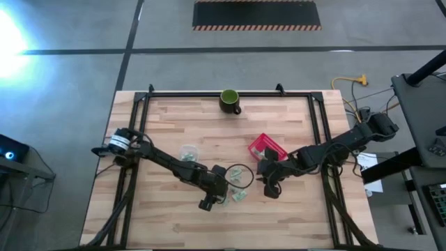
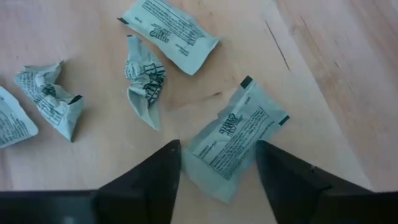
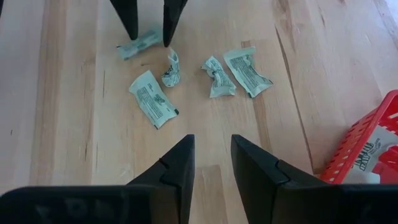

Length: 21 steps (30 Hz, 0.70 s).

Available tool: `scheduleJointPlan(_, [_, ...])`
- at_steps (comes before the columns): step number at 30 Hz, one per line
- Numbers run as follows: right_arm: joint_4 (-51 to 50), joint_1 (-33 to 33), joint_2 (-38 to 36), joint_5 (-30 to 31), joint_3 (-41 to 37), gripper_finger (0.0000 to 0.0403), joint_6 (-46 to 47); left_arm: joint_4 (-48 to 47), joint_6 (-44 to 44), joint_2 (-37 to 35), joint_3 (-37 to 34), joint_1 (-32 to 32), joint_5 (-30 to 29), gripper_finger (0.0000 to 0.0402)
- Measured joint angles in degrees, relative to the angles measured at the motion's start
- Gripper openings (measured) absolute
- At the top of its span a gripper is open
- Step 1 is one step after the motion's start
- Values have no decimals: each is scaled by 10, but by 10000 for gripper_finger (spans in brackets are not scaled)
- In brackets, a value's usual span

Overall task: Pick and place items into bin
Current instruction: Put the stevia packet into the transparent bin

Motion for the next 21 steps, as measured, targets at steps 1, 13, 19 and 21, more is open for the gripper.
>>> scheduleJointPlan(1, [0,0,0,0,0,96,0,0,0,0,0,0,-1,178])
scheduleJointPlan(13, [0,0,0,1,-1,93,0,-8,-2,-8,0,0,-2,67])
scheduleJointPlan(19, [0,0,0,1,-1,85,0,-32,-3,-31,2,0,-13,45])
scheduleJointPlan(21, [0,0,0,2,-2,82,0,-40,-16,-38,3,0,-15,40])
